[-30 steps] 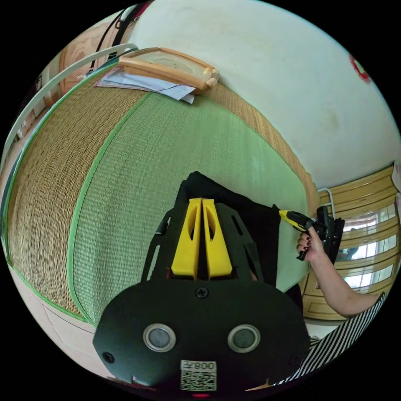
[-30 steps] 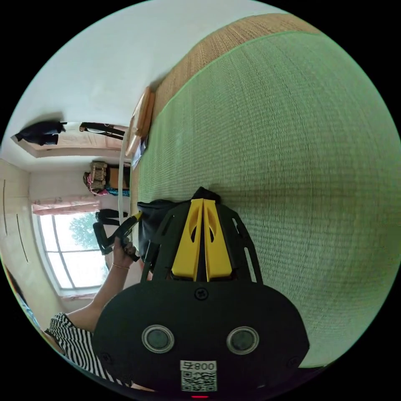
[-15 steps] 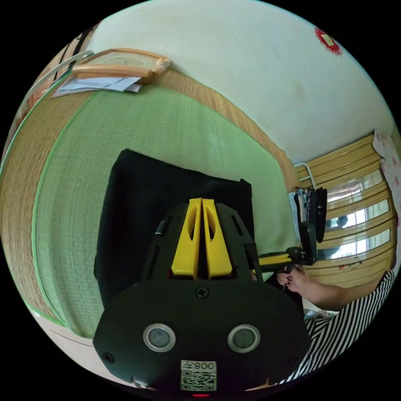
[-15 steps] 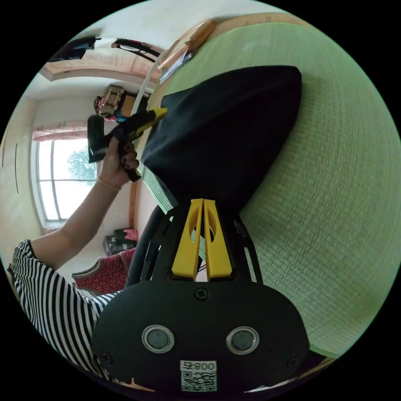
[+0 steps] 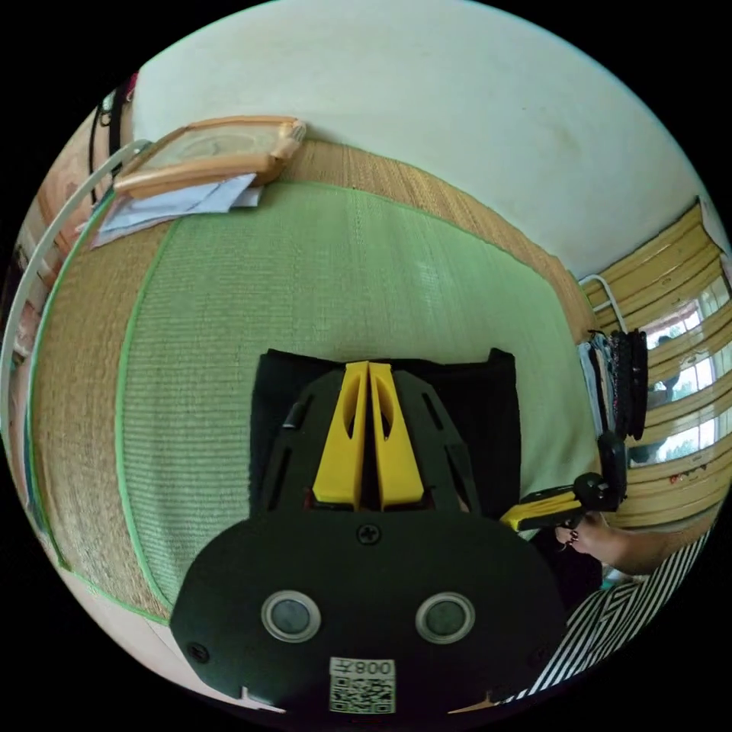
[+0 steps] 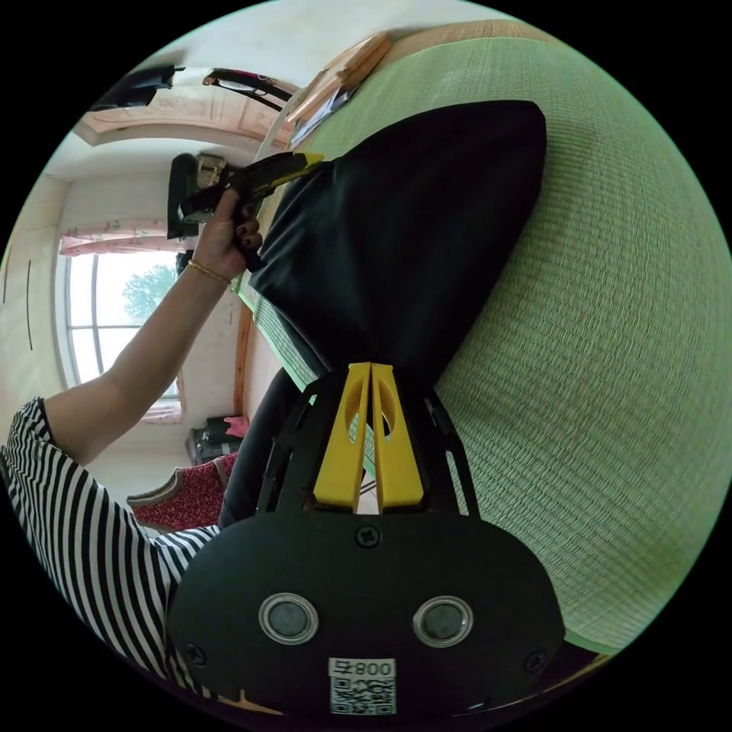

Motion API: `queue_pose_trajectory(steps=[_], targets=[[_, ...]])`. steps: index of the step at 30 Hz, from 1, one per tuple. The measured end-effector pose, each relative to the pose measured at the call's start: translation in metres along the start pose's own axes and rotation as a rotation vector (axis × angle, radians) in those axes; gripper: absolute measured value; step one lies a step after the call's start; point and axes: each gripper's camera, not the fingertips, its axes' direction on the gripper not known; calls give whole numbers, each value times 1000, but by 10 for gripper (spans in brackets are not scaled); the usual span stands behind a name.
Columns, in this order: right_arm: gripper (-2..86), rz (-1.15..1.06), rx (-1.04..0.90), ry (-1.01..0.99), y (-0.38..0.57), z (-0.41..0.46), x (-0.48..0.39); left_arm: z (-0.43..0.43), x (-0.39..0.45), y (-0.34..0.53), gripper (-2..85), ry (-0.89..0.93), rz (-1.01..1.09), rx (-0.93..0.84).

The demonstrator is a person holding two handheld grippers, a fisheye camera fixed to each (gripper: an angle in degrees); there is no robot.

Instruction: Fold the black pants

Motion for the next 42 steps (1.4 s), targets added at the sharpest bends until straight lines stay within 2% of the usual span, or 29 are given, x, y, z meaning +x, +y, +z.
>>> queue_pose_trajectory(steps=[2, 6, 12, 16, 19, 21, 26, 30, 34, 38, 42], targets=[[1, -1, 3, 0, 0, 0, -5, 4, -20, 4, 0, -88, -55, -13], [1, 15, -1, -10, -3, 0, -15, 5, -42, 5, 0, -49, -147, 8], [1, -15, 30, 19, 8, -12, -40, -11, -25, 48, 0, 41, -101, 81], [1, 13, 46, -2, 21, -16, -45, 9, -46, 88, 1, -37, -156, -20], [1, 37, 68, -19, 28, -24, -47, -3, -60, 108, 1, 19, -247, 27], [1, 42, 63, -12, 32, -25, -49, -8, -53, 120, 1, 53, -212, 37], [1, 85, 74, -73, 48, -26, -33, 6, -13, 169, 4, 198, -96, -57], [1, 95, 23, -54, 65, -29, -26, 30, 10, 201, 10, 335, -81, -147], [2, 134, 28, -100, 90, -44, -4, 68, 20, 223, 37, 521, -156, -232], [6, 181, 53, -135, 107, -60, 20, 109, 17, 233, 77, 634, -253, -303], [24, 224, 91, -240, 120, -78, 46, 125, 9, 237, 75, 693, -315, -270]])
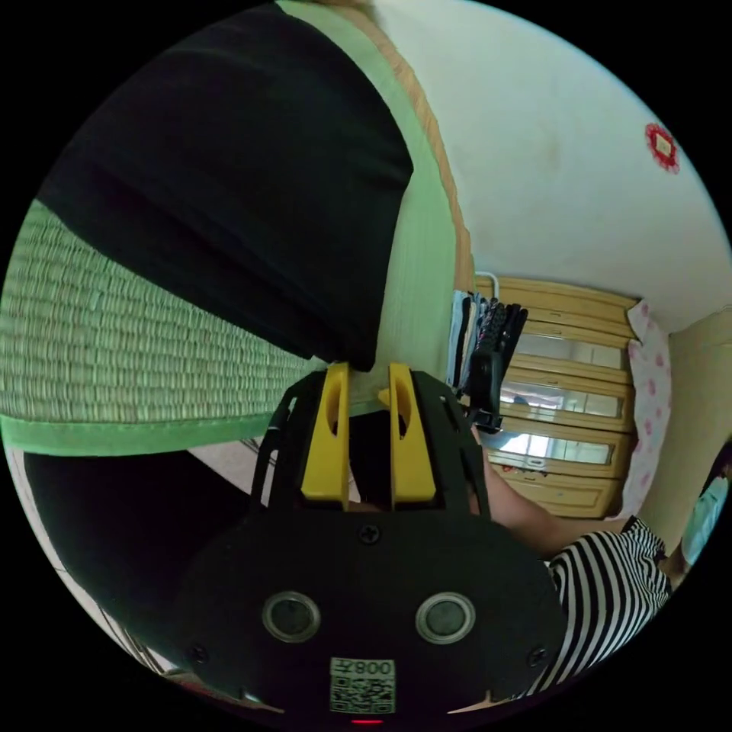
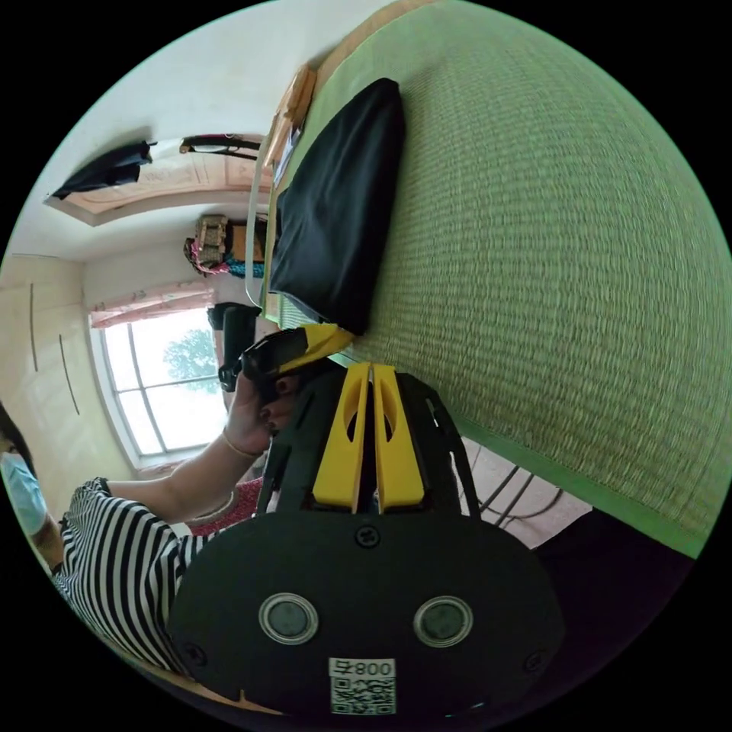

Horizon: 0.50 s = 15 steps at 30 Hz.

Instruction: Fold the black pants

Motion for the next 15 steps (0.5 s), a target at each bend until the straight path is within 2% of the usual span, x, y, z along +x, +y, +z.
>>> queue_pose_trajectory(steps=[2, 7, 15], targets=[[37, 15, 17, -21, 0, -10, 8, 1, -6, -1, 58, -43, -6, -7], [79, 89, 69, -111, -10, -31, 34, -3, -21, 5, 21, -9, -5, -3], [87, 132, 87, -233, -34, -34, 54, -13, -37, 17, 8, 31, 6, 9]])
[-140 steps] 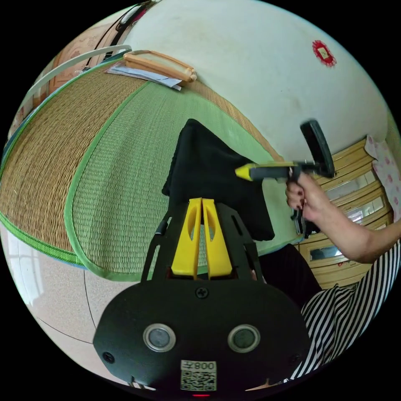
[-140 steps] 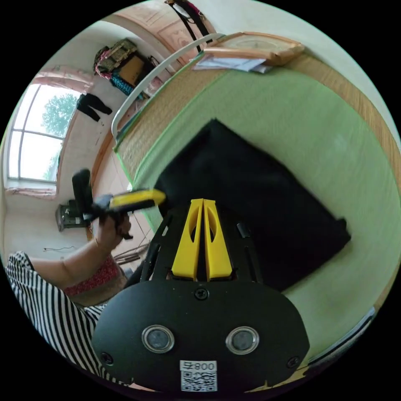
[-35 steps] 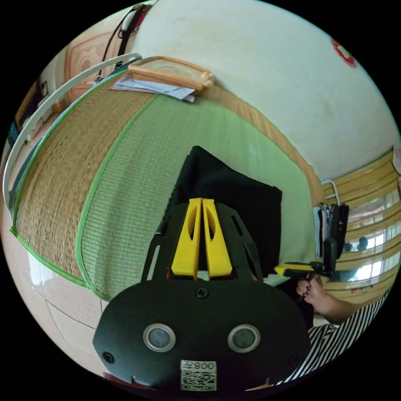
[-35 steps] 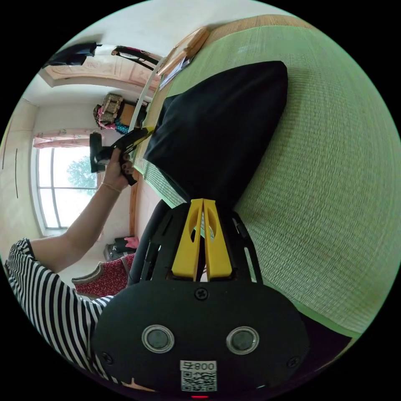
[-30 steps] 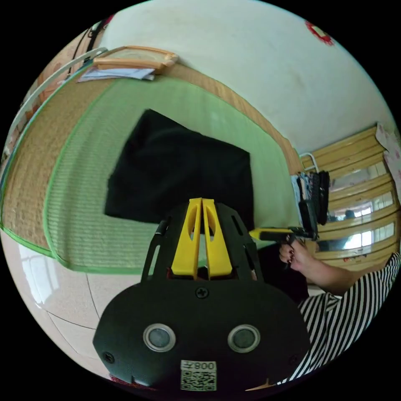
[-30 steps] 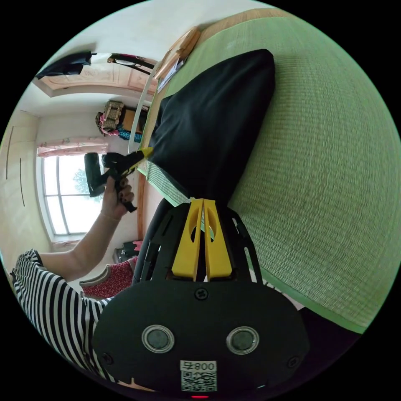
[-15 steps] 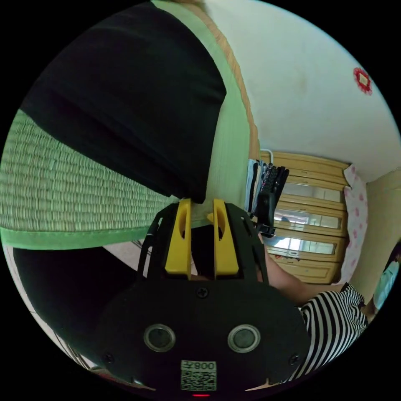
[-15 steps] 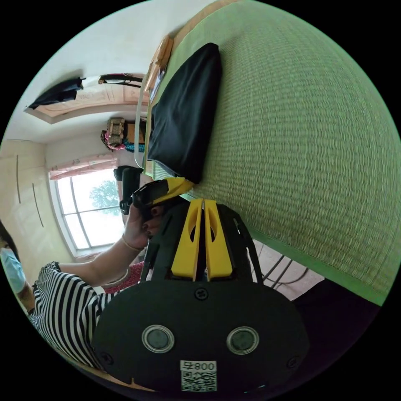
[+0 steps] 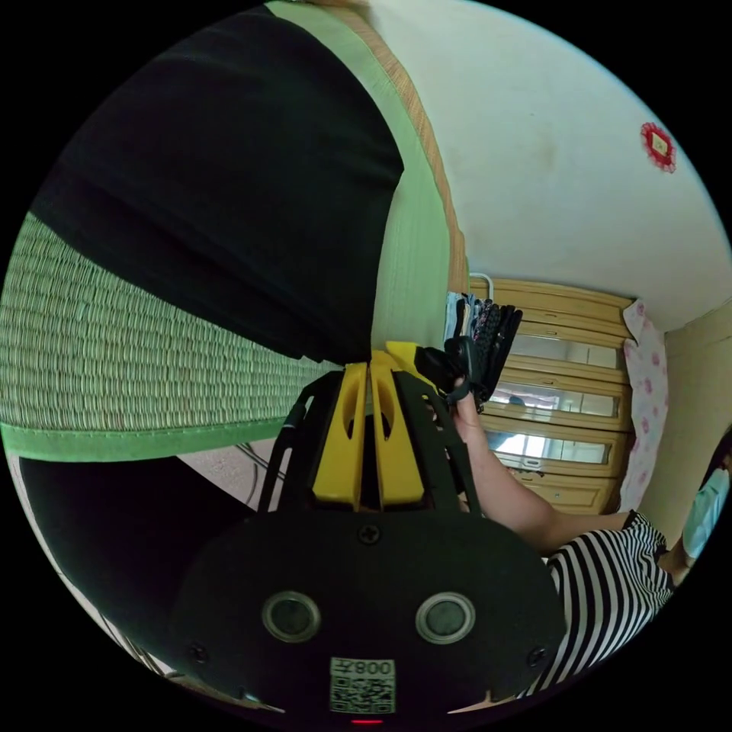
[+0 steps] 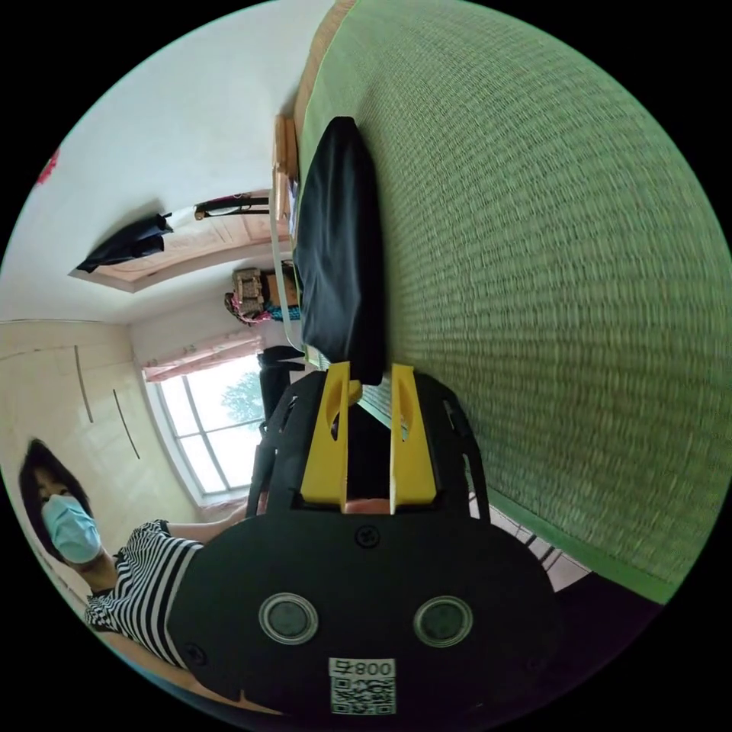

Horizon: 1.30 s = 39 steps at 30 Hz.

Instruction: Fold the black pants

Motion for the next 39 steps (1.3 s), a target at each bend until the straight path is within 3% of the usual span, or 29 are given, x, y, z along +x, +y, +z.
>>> queue_pose_trajectory(steps=[22, 39], targets=[[39, 49, -54, -140, -18, 11, 18, -59, -44, 44, 7, 70, 58, -12], [20, -89, -56, -159, -6, -10, -70, -200, -138, 105, 113, 267, -150, 280]])
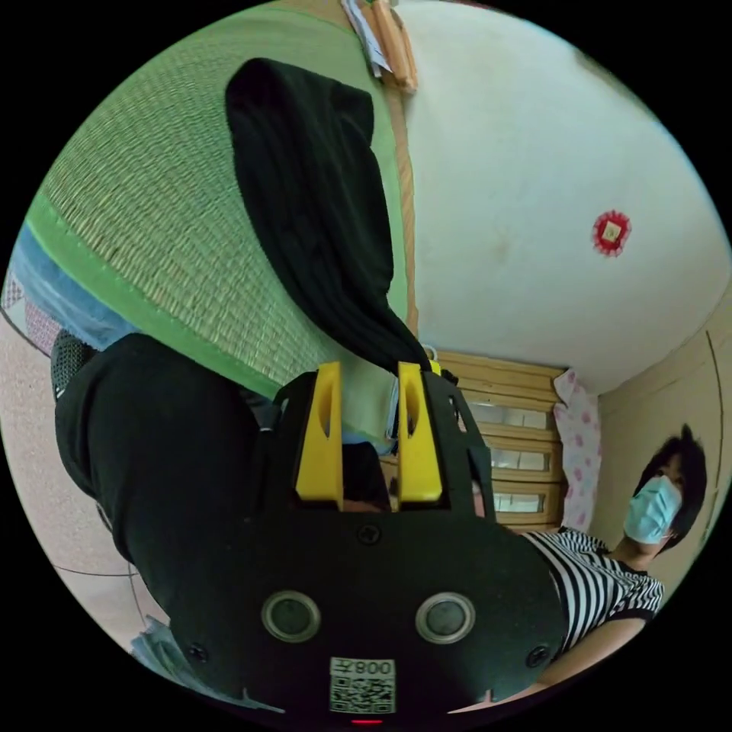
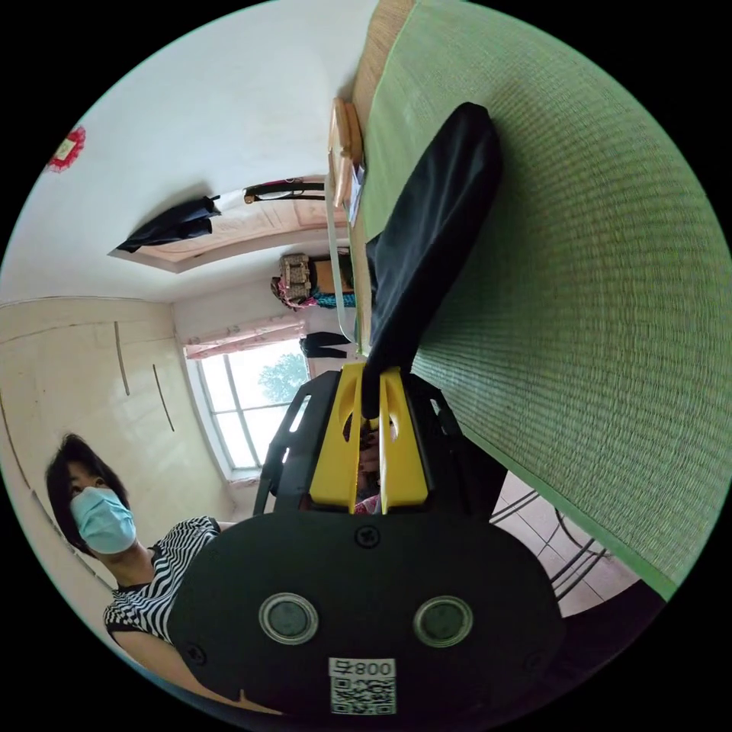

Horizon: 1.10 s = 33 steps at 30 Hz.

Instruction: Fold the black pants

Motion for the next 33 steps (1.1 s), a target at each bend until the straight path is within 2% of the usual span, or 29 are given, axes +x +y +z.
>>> queue_pose_trajectory(steps=[17, 27, 33], targets=[[18, -64, 21, -31, -13, 1, -67, -113, -57, -7, 143, 268, -238, 323], [20, -77, 22, -49, -26, 5, -87, -133, -59, -30, 150, 218, -275, 326], [20, -81, 20, -46, -33, 2, -94, -139, -61, -39, 112, 185, -294, 342]])
